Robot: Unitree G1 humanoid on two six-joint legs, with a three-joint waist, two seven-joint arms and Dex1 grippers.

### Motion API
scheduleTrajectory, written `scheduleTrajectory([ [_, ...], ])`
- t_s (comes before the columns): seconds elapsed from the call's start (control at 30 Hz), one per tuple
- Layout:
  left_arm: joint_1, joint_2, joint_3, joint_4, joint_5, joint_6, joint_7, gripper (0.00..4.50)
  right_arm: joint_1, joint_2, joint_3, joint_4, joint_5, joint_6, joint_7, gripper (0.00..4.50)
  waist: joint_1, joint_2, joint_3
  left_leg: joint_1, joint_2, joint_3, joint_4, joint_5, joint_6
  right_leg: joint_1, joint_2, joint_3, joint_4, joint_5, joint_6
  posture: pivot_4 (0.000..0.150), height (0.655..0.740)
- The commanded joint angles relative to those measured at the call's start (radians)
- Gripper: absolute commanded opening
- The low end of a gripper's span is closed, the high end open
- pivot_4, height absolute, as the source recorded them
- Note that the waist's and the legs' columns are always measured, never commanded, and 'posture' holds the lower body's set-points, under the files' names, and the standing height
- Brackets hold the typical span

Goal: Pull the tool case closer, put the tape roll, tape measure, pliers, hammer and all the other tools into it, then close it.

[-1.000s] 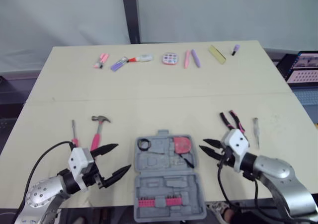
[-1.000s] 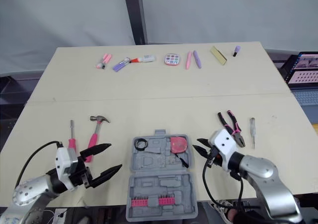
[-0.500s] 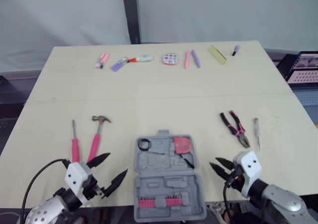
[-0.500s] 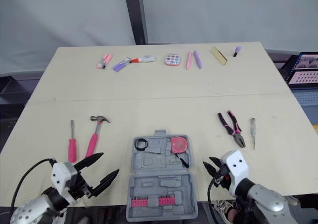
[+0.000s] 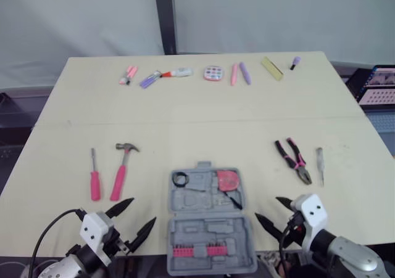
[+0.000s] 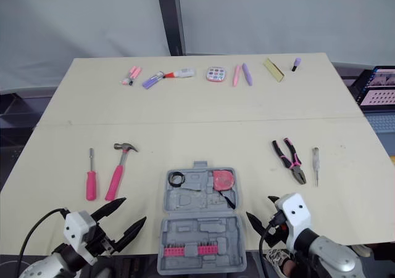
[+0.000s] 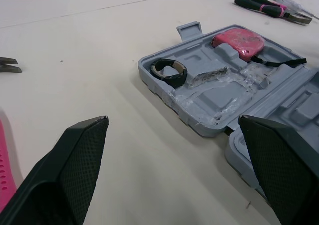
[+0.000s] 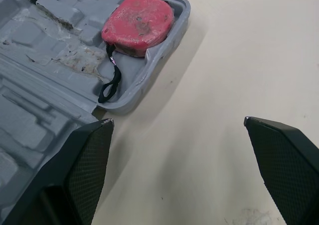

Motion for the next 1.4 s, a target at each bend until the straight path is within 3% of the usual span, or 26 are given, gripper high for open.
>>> scheduleTrajectory([
  [0.03,0.004,0.000,-0.007,-0.026,0.000,-0.009,0.009,4.50,0.016,0.000,-0.010,-0.016,0.012,-0.036,0.008,4.43,0.000,0.000,0.000,0.000,0.000,0.000,0.000,0.000,0.000,0.000,0.000,0.000,0.000,0.000,0.000,0.150,0.7400],
  [0.33,-0.028,0.015,-0.008,-0.026,-0.003,-0.026,-0.005,4.50,0.019,0.005,0.007,0.013,0.005,-0.078,0.006,4.43,0.000,0.000,0.000,0.000,0.000,0.000,0.000,0.000,0.000,0.000,0.000,0.000,0.000,0.000,0.000,0.150,0.7400],
  [0.6,-0.152,0.179,-0.063,-0.066,-0.121,0.018,-0.232,4.50,-0.011,0.032,-0.037,0.032,0.011,-0.076,-0.034,4.43,0.000,0.001,0.000,0.000,0.000,-0.001,0.000,0.000,0.000,0.000,0.000,0.000,0.000,0.000,0.000,0.150,0.7400],
  [0.83,-0.190,0.209,-0.076,-0.052,-0.135,0.012,-0.286,4.50,-0.010,0.041,-0.072,0.007,0.016,-0.062,-0.058,4.43,-0.004,0.002,-0.001,0.001,0.000,0.000,-0.001,0.000,0.000,0.000,0.000,0.000,0.000,0.000,0.000,0.150,0.7400],
  [1.17,-0.244,0.200,-0.100,-0.025,-0.127,0.025,-0.299,4.50,-0.199,-0.054,-0.265,0.009,0.125,0.134,-0.106,4.43,-0.004,0.003,-0.001,0.001,0.000,0.000,0.000,0.000,0.000,0.001,0.001,0.000,0.001,0.000,0.001,0.150,0.7400],
  [1.4,-0.258,0.191,-0.113,0.007,-0.119,0.004,-0.304,4.50,-0.313,-0.103,-0.276,0.088,0.153,0.255,-0.110,4.43,-0.002,0.003,-0.001,0.001,0.000,0.000,0.000,0.000,0.001,0.001,0.000,-0.001,0.001,0.000,0.001,0.150,0.7400],
])
